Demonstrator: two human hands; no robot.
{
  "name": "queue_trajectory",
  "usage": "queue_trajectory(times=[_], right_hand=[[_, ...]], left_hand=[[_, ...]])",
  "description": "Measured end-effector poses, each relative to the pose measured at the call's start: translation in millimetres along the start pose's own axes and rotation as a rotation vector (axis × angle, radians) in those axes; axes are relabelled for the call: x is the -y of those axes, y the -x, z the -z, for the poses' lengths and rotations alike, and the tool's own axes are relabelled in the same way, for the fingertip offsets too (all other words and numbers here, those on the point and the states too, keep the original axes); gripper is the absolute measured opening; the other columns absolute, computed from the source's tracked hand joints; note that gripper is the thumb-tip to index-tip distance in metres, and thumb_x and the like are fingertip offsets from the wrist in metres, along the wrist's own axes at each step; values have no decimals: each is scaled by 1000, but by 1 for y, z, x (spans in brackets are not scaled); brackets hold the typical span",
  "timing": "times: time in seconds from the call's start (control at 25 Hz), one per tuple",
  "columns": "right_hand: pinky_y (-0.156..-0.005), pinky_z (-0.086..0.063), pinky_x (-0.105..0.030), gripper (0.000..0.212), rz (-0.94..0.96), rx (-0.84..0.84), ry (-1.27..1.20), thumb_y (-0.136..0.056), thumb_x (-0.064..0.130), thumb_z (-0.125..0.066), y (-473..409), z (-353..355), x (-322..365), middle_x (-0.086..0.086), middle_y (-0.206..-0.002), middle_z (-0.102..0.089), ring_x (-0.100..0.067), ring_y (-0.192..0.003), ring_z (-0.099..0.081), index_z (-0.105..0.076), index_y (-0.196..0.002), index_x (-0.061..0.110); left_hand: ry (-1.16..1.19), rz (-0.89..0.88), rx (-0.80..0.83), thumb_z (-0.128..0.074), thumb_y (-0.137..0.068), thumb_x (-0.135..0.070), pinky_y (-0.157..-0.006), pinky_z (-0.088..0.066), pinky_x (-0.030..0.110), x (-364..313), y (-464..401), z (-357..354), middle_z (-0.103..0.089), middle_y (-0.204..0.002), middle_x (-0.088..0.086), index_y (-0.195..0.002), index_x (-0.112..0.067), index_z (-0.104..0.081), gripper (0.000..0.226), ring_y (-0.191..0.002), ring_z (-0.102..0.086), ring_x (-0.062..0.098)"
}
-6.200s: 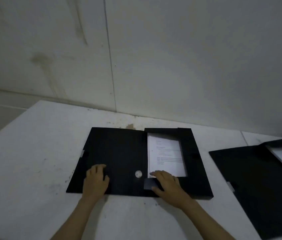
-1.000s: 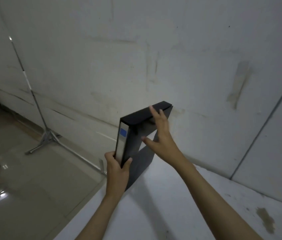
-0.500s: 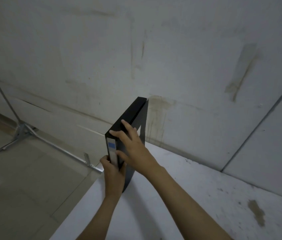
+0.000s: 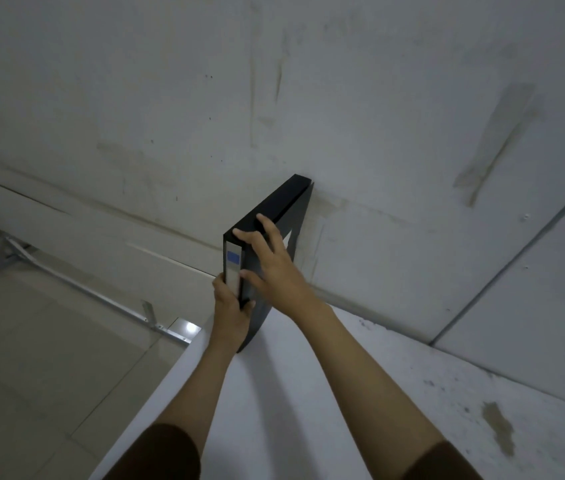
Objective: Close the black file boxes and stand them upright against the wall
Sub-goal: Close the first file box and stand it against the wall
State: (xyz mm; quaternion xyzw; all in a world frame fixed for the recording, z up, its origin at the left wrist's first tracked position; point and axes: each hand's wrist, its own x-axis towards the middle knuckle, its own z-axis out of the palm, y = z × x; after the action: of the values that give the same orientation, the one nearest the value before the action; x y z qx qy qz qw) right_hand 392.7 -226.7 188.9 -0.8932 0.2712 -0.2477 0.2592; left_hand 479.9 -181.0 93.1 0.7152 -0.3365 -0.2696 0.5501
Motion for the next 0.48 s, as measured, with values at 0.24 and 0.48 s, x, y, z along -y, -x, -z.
queue_trajectory(times=[0.24, 0.48], right_hand=[[-113, -26, -55, 66, -33, 93, 62, -85, 4, -60, -3, 14, 0, -3, -158, 5, -32, -143, -16, -31, -138, 30], [-91, -50, -50, 63, -63, 102, 89, -87, 13, -59, 7, 23, 16, 1, -157, 16, -36, -128, -40, -29, -137, 36]], left_hand=[[-59, 164, 27, -62, -78, 5, -94, -46, 47, 13, -2, -3, -48, -127, 28, -121, 5, -28, 56, -117, -50, 41], [-28, -2, -84, -67, -79, -20, -83, -53, 47, -7, 5, 0, -58, -107, 20, -112, -3, -42, 44, -100, -59, 34]])
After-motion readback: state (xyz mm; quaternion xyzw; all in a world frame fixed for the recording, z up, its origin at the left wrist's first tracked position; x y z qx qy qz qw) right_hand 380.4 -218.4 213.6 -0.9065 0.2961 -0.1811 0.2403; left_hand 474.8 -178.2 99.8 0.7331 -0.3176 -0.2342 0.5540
